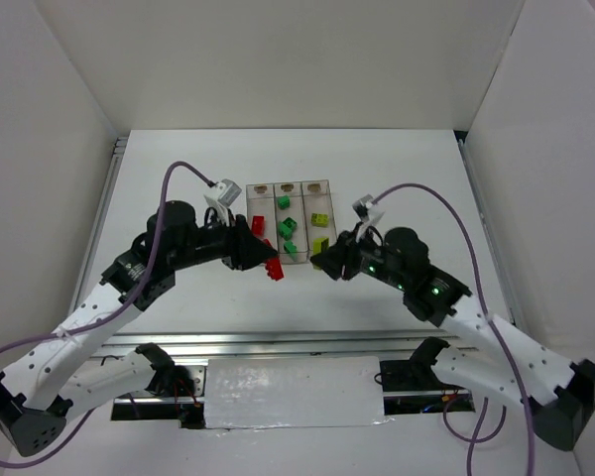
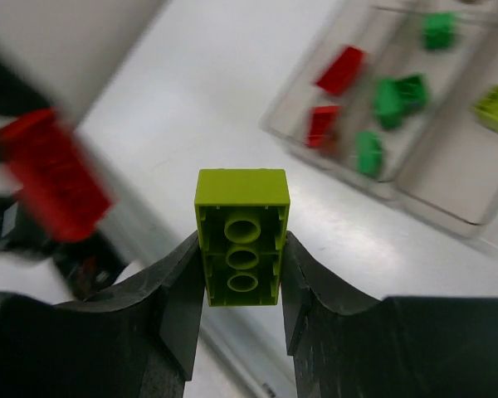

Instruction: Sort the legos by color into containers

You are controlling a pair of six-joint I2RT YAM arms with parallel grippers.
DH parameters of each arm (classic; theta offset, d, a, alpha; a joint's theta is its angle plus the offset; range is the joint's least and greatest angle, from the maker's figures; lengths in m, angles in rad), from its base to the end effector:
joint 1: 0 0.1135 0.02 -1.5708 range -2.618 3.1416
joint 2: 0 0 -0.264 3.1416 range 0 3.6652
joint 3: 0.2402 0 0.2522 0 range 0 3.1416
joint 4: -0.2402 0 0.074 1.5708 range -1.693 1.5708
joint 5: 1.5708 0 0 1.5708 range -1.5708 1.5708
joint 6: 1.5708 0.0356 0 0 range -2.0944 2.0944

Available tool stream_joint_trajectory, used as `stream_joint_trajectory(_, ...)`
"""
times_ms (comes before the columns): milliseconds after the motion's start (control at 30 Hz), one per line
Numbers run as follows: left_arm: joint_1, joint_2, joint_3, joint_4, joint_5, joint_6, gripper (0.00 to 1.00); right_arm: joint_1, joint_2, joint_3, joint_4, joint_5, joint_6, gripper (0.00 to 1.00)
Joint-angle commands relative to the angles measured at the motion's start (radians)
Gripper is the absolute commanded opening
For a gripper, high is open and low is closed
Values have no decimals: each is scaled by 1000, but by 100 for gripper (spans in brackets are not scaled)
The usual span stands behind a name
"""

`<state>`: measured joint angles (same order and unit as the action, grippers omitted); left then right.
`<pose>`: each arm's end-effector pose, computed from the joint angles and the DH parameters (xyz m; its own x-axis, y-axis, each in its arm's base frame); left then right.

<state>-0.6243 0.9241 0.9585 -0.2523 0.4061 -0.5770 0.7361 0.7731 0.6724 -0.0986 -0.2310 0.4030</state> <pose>0.1604 -0.1329 0.3695 -0.6106 -0.1777 -0.7717 0.6167 0.5047 -0.6042 0.1333 0.1318 0.3114 -0.4565 0.1016 -0.8839 -0.6967 0.5771 0.4261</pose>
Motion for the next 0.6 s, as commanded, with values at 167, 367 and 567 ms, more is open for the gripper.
stream_joint_trajectory(167,24,-13,150,-266,-515,-59,0,-87,601,377,-162,530,13,0)
stream_joint_trajectory(367,87,122,206,-225,-532,-43,0,-129,847,576,-216,570,-29,16)
stream_joint_trajectory(567,147,356,295,-151,-486,-41,0,-147,936,641,-250,544,-35,87)
